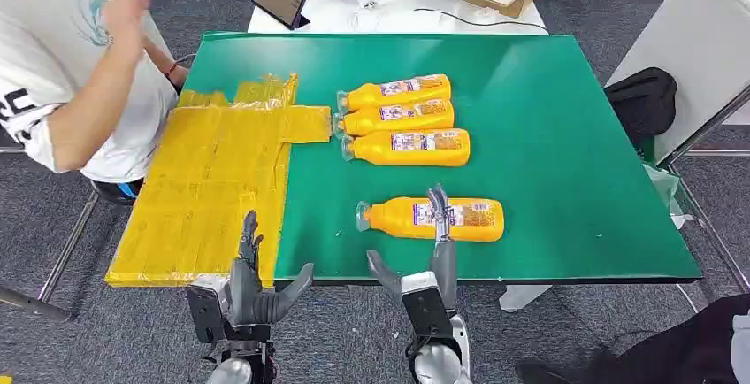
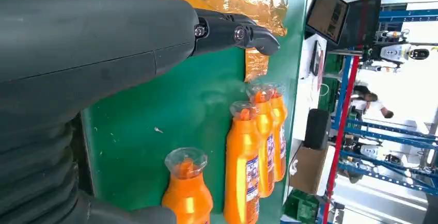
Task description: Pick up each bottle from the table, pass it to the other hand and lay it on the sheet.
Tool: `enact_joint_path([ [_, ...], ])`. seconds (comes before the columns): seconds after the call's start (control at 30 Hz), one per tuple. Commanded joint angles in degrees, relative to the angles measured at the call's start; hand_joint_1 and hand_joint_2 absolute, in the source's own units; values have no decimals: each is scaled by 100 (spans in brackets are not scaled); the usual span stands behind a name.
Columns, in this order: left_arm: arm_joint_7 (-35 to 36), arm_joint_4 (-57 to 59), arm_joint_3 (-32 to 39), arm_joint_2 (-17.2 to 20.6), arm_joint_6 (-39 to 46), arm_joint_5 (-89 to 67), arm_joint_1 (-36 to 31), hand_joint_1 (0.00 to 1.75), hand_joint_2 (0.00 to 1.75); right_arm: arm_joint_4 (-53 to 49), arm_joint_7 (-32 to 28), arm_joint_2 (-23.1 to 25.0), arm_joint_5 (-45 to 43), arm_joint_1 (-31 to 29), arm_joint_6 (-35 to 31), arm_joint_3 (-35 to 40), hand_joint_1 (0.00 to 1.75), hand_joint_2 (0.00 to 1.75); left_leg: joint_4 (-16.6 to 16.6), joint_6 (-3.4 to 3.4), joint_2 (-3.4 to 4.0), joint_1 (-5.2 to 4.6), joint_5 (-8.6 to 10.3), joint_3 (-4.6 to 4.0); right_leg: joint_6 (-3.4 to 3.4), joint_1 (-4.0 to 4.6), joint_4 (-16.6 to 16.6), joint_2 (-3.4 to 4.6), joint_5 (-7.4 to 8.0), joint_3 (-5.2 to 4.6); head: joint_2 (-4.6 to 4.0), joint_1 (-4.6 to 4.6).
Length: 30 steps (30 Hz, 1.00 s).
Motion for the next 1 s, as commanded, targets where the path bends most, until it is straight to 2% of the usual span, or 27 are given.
enact_joint_path([
  [0.03,10,349,31,37,19,30,-159,0,175,264,132,-161,148,-199,59,-6,0,175,-6,-3,0,1,-5,20,-6,2,-6,1,-5,20,0,0],
  [0.1,2,377,57,31,8,38,-148,0,175,490,480,-327,730,-332,15,135,0,175,-6,-5,1,3,-13,37,-10,4,-7,2,-12,37,0,0],
  [0.13,1,392,91,20,0,39,-138,0,175,564,732,-392,963,-386,88,158,0,175,-7,-2,1,1,-3,15,-5,1,-6,1,-2,14,0,0],
  [0.27,-15,399,223,-16,-6,2,-91,0,175,700,1624,-684,1786,-599,471,220,0,175,-8,-3,7,2,-9,33,-8,3,-10,7,-6,33,0,0],
  [0.37,-10,379,347,-47,-54,-80,-55,0,175,593,2374,-1009,2392,-802,950,235,0,175,-8,-2,7,1,-7,29,-6,2,-12,7,-3,30,0,-2],
  [0.53,36,339,510,-117,-142,-224,7,0,175,346,3229,-1430,2897,-1131,1675,111,0,175,-2,-1,8,-1,-13,33,-6,-1,-4,10,-8,34,0,0],
  [0.6,40,335,531,-127,-156,-244,16,0,175,398,3309,-1482,2948,-1191,1803,104,0,175,-3,0,2,-3,-3,13,-2,-2,-3,4,0,14,0,0],
  [0.7,51,329,611,-153,-169,-296,34,0,175,527,3665,-1712,3190,-1424,2207,198,0,175,0,-3,11,-2,-17,40,-9,-1,-2,12,-11,40,-2,-2],
  [0.77,61,326,636,-154,-186,-316,38,0,175,577,3783,-1796,3200,-1519,2379,215,0,175,-1,-2,5,-2,-9,25,-5,-2,-3,7,-5,27,0,-2],
  [1.0,101,409,676,-189,-266,-362,32,0,175,820,3925,-1968,3236,-1831,2665,342,0,175,0,-2,15,-1,-16,37,-7,0,-1,16,-9,35,0,-2],
])
